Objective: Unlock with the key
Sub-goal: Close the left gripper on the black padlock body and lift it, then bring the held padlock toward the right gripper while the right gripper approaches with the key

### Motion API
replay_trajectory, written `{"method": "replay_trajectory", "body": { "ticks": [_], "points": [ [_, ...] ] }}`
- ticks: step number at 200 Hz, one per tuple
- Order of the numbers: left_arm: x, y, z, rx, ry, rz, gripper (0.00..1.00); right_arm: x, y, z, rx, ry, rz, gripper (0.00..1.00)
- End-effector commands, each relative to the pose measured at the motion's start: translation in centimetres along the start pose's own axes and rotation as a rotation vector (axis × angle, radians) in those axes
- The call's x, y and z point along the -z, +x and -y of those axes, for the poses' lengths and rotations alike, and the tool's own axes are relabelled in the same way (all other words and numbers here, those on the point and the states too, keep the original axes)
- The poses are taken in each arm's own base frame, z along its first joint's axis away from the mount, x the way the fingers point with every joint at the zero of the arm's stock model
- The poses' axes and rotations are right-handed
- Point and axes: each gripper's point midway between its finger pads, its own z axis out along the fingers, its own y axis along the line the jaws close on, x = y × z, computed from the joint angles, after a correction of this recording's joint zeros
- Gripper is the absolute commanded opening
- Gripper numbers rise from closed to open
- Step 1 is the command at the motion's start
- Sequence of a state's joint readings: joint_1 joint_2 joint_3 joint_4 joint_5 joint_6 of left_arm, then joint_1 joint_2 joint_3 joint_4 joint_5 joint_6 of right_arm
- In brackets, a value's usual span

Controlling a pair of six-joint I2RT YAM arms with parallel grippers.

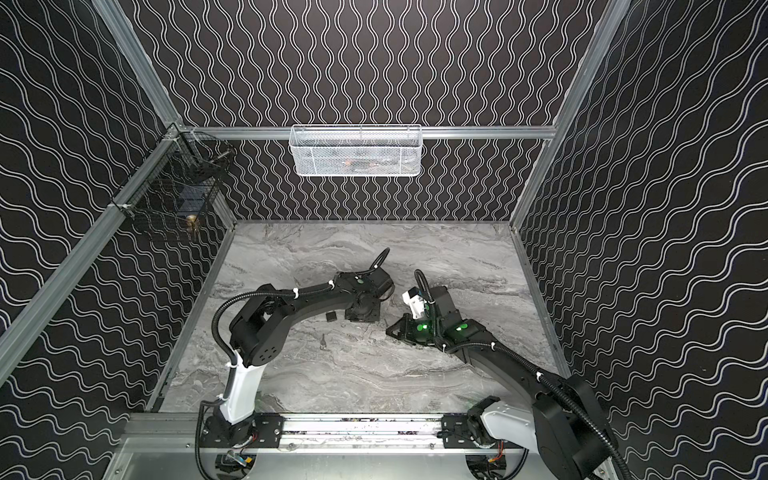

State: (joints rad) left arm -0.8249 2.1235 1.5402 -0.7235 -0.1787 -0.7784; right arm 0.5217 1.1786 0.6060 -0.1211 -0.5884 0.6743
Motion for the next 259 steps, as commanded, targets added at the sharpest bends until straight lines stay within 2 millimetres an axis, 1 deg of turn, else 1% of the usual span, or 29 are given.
{"method": "replay_trajectory", "body": {
  "ticks": [1,33,59,73,82,110,124,145,171,199,223,234,259],
  "points": [
    [-0.7,1.6,-0.7,-0.01,-0.026,-0.067,0.19,0.1,-0.4,-0.5,0.021,-0.016,0.005,0.0],
    [0.3,1.0,-0.5,0.004,-0.006,-0.042,0.17,0.2,-0.6,-0.8,0.027,-0.014,0.004,0.0],
    [1.4,0.4,-0.4,0.017,0.01,-0.012,0.16,0.2,-0.4,-0.6,0.027,-0.007,-0.005,0.0],
    [1.7,0.3,-0.6,0.021,0.006,-0.005,0.15,0.2,-0.3,-0.5,0.027,-0.003,-0.011,0.0],
    [2.0,0.2,-0.7,0.027,0.005,0.005,0.12,0.2,-0.2,-0.5,0.029,0.001,-0.014,0.0],
    [2.9,0.1,-1.1,0.056,0.018,0.03,0.11,0.3,0.1,-0.2,0.029,0.019,-0.027,0.0],
    [3.4,0.1,-1.3,0.073,0.021,0.037,0.09,0.3,0.2,-0.1,0.028,0.033,-0.038,0.0],
    [4.9,-0.2,-1.6,0.121,0.044,0.073,0.03,0.4,0.3,0.0,0.009,0.044,-0.047,0.0],
    [7.5,-1.0,-1.8,0.233,0.117,0.15,0.03,0.4,0.4,0.0,-0.048,0.034,-0.021,0.0],
    [9.6,-1.4,-2.2,0.329,0.172,0.206,0.03,-0.3,0.6,-0.7,-0.085,0.014,0.011,0.0],
    [10.9,-1.5,-2.7,0.403,0.205,0.23,0.02,-1.5,0.7,-2.4,-0.077,-0.039,0.041,0.0],
    [11.6,-1.6,-3.0,0.42,0.211,0.25,0.0,-2.2,0.7,-2.9,-0.08,-0.042,0.052,0.0],
    [12.6,-1.7,-3.5,0.451,0.226,0.271,0.0,-3.8,0.3,-4.6,-0.055,-0.084,0.085,0.0]
  ]
}}
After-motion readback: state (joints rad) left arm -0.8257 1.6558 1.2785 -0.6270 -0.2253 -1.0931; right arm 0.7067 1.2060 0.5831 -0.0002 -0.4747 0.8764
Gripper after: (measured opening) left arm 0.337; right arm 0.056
